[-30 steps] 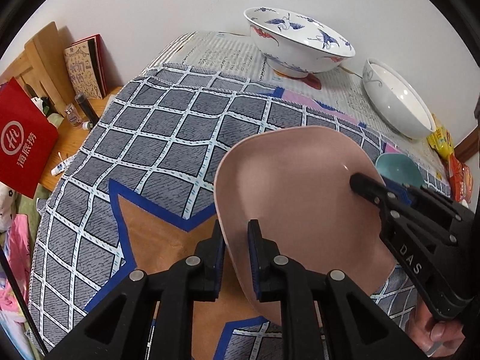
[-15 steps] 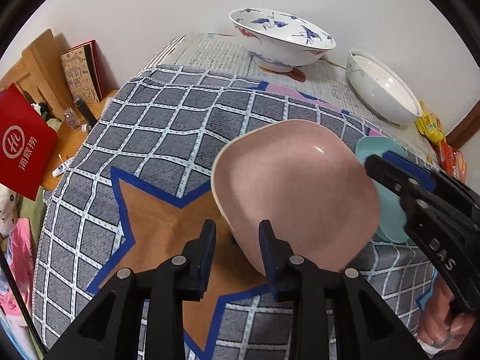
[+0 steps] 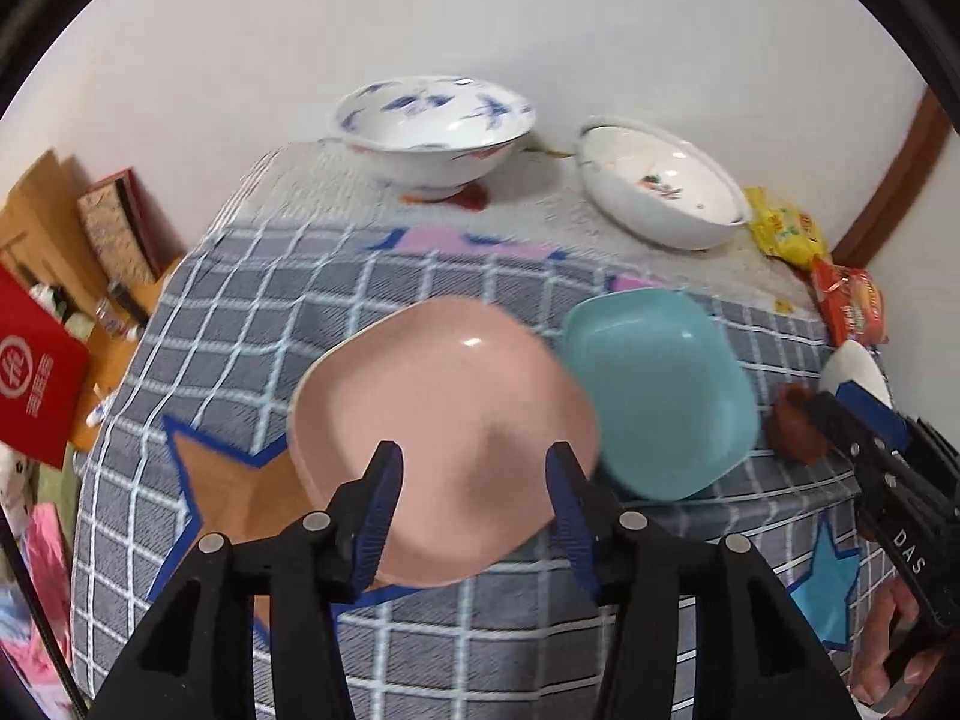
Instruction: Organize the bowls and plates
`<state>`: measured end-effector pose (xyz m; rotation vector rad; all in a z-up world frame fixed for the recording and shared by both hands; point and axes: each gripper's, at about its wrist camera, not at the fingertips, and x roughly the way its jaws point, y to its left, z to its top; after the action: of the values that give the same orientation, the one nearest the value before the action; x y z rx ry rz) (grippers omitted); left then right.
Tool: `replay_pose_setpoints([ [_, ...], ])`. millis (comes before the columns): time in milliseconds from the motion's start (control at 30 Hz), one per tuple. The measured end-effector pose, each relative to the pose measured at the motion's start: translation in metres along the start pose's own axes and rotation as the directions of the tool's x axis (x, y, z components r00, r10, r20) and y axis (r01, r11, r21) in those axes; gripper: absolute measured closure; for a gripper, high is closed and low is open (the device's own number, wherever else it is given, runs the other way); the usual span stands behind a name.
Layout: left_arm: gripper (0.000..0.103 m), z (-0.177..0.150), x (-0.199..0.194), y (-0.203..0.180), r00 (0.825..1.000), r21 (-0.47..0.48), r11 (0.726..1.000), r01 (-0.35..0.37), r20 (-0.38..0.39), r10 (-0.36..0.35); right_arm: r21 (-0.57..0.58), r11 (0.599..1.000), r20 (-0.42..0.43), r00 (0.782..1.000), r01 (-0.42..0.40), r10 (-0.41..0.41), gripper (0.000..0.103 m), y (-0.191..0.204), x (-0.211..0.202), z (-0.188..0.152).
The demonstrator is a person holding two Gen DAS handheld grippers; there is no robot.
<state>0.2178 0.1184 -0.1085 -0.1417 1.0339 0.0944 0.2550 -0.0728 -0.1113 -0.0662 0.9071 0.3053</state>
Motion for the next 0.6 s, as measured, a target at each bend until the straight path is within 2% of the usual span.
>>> replay_pose_setpoints([
  [267, 0.052, 0.025, 0.01, -0.033, 1.0, 0.067, 0.998, -0.01, 0.012, 0.009, 0.075, 0.997, 0.007, 1.0, 0.008, -0.009, 0.065, -0.043, -0.004, -0.005],
  [600, 0.052, 0.048, 0.045, -0.052, 1.0, 0.128, 0.992, -0.007, -0.007, 0.008, 0.081, 0.996, -0.029, 0.999, -0.036, 0.039, 0.065, -0.036, 0.032, -0.005],
])
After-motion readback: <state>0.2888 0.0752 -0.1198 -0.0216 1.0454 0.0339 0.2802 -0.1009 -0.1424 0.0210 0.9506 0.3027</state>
